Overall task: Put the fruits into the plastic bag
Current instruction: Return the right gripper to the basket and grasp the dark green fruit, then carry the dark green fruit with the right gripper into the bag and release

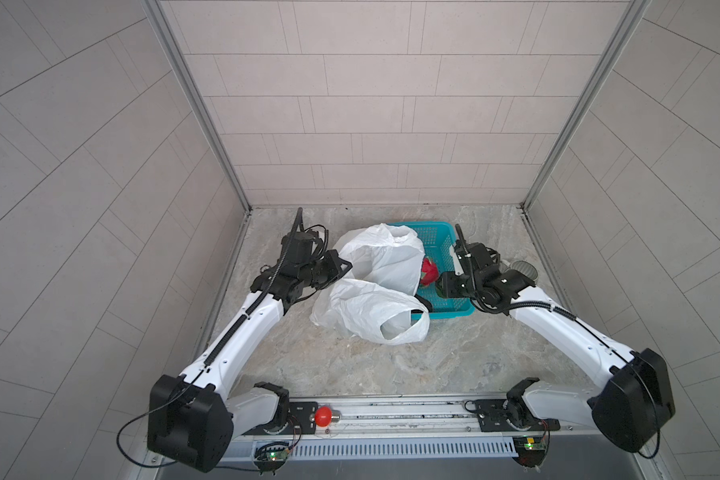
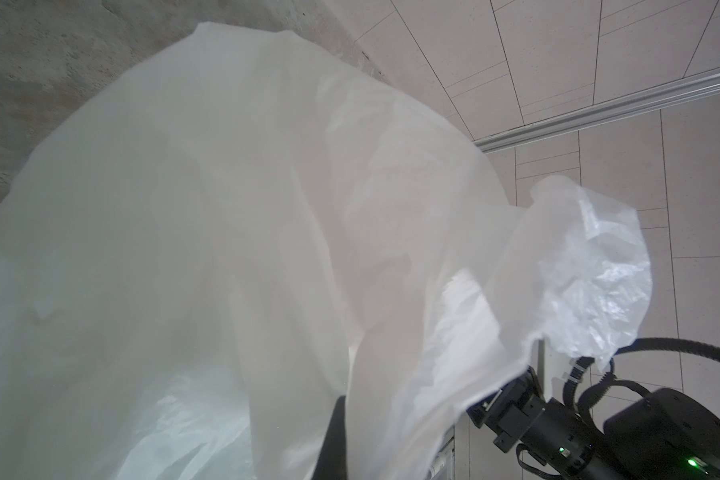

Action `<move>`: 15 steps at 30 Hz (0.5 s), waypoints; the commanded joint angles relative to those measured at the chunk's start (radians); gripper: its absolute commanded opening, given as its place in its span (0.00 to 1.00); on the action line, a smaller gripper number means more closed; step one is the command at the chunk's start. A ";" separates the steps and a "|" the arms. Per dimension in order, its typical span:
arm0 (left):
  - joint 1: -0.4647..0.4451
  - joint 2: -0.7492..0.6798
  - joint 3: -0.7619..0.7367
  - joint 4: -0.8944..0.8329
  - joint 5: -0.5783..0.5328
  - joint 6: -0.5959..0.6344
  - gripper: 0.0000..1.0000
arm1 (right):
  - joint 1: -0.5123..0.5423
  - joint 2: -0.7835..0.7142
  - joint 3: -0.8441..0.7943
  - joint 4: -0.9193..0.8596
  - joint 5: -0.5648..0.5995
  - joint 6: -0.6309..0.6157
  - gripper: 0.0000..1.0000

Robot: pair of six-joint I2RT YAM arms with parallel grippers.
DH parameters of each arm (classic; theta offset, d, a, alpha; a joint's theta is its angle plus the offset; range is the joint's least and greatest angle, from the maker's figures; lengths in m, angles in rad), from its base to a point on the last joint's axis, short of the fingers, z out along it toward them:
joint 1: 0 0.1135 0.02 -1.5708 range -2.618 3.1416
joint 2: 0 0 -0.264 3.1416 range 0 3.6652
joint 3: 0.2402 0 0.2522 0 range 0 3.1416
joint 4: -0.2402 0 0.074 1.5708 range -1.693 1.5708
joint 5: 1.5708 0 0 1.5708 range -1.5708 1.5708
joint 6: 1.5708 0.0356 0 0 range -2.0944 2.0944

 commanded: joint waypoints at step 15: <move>0.001 -0.005 0.001 0.027 0.016 0.014 0.00 | 0.103 0.026 0.062 0.349 -0.482 0.003 0.38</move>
